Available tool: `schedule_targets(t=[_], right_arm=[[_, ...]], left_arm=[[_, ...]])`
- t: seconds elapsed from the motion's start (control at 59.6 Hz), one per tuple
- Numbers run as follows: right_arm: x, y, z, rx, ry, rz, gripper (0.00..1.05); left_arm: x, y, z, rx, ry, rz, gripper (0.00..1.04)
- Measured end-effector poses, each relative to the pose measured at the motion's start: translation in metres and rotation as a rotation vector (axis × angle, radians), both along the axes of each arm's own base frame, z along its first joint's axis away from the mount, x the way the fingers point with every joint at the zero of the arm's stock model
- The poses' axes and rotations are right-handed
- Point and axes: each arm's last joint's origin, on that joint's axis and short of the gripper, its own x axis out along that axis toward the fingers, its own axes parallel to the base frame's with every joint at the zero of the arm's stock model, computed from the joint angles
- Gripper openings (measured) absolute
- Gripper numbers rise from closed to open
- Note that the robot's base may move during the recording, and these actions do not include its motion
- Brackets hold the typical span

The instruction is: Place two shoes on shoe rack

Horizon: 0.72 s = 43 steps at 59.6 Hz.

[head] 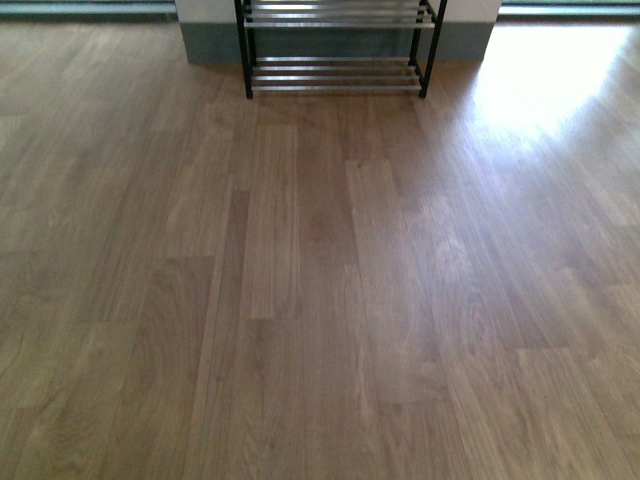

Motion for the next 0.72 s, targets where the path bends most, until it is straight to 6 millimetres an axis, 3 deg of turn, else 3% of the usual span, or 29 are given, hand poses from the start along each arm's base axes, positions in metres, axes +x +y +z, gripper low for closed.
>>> schedule_targets(t=[0.722], right_arm=[[0.0,-0.0001,0.0,0.0,0.0,-0.003,0.95]], left_arm=[[0.0,-0.0001,0.0,0.001,0.0,-0.003,0.95]])
